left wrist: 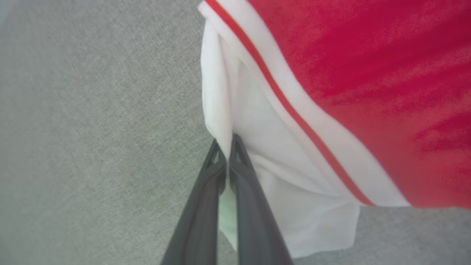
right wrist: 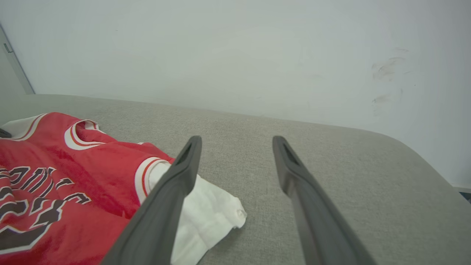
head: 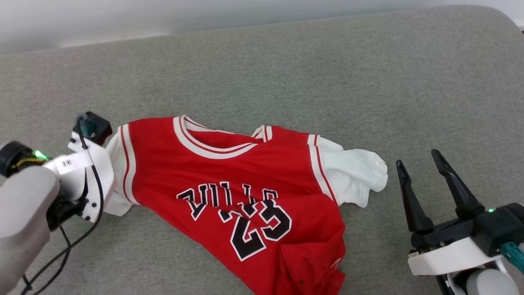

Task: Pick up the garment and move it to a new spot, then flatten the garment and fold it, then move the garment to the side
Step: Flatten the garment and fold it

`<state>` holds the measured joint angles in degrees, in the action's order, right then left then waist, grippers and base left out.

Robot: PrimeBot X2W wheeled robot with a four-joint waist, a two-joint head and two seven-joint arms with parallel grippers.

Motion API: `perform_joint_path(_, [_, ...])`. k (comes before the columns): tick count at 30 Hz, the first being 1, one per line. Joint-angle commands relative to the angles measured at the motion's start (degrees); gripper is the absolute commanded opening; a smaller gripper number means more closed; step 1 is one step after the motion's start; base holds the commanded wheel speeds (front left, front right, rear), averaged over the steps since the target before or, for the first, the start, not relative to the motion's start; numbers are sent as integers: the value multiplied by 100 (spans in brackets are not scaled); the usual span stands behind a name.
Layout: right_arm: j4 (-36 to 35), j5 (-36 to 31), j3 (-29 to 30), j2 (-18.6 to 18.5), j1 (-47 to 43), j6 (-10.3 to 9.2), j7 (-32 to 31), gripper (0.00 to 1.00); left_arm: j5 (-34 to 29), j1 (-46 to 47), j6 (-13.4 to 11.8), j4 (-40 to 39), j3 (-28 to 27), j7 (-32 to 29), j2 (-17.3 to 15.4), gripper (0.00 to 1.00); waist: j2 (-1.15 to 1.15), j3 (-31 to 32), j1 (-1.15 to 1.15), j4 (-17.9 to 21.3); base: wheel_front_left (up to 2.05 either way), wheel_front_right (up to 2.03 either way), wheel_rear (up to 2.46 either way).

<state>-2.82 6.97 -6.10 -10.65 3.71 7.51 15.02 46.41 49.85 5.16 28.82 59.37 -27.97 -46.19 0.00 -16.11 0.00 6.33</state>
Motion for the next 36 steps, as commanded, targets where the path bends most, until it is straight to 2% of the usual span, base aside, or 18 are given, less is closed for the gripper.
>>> perform_joint_path(1, [20,-39,-11,26,106,-3,17,100,48,-105,-36,145,6,67,61,0,0,-36,0,49,0,0,0])
perform_joint_path(3, [50,-45,-47,18,120,-3,18,100,146,-230,-29,437,-8,177,167,0,0,-44,0,86,0,0,0])
perform_joint_path(4, [62,-42,-52,14,129,-3,18,100,165,-266,-17,549,-23,269,221,26,0,-39,0,98,0,0,0])
perform_joint_path(5, [71,-41,-52,8,141,-3,19,100,154,-261,-13,639,-45,392,258,100,0,-26,0,102,0,0,0])
perform_joint_path(10, [84,-42,35,8,46,-3,20,100,318,37,69,821,-259,695,225,100,0,110,0,8,0,0,0])
perform_joint_path(13, [71,-32,41,14,14,-3,19,100,463,345,117,757,-448,630,47,100,0,158,0,-45,0,0,0])
perform_joint_path(17, [20,-18,33,-15,68,-3,18,100,562,711,169,525,-523,291,-210,100,0,113,0,-97,0,0,0])
perform_joint_path(22, [-6,-6,-59,-108,223,-3,17,100,947,814,189,330,-523,-452,-413,100,0,-5,0,-56,0,0,0])
perform_joint_path(28, [6,4,-127,-191,364,-3,17,100,1402,443,163,282,-461,-962,-351,100,0,-171,0,47,0,0,0])
perform_joint_path(36, [36,5,-192,-267,523,-3,17,100,1326,35,128,492,-153,-1050,-147,100,0,-384,0,136,0,0,0])
